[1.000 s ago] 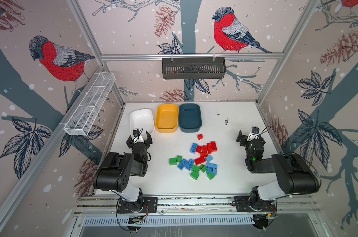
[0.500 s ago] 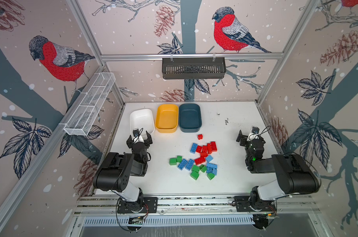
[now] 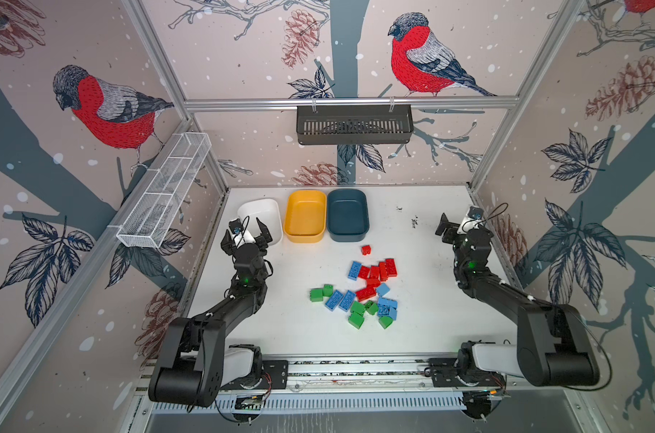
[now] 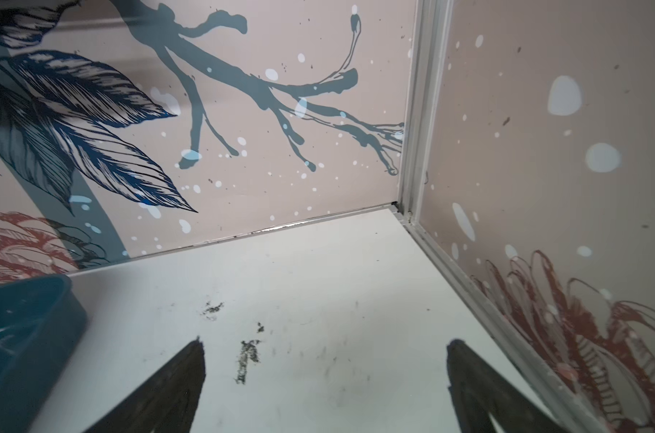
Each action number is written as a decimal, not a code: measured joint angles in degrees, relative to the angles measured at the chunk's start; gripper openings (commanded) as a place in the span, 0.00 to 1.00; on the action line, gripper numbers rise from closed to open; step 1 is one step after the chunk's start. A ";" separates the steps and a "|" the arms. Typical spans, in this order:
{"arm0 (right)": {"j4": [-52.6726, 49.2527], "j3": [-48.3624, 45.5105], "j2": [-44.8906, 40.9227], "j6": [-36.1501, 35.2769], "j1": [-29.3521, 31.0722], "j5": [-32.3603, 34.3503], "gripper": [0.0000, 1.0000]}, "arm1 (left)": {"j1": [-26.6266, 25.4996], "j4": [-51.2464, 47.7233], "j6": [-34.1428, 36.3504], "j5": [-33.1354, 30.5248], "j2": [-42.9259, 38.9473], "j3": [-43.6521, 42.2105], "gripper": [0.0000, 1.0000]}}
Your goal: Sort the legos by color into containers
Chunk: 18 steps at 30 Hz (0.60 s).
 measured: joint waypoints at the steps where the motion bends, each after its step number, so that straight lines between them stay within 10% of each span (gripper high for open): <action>1: -2.60 1.77 0.28 1.44 0.68 -0.66 1.00 | -0.02 -3.56 -1.18 -0.52 0.63 2.71 0.97; 18: -32.54 36.02 24.15 15.41 23.63 -11.50 0.99 | 1.18 -58.75 -10.34 18.21 40.89 54.84 0.97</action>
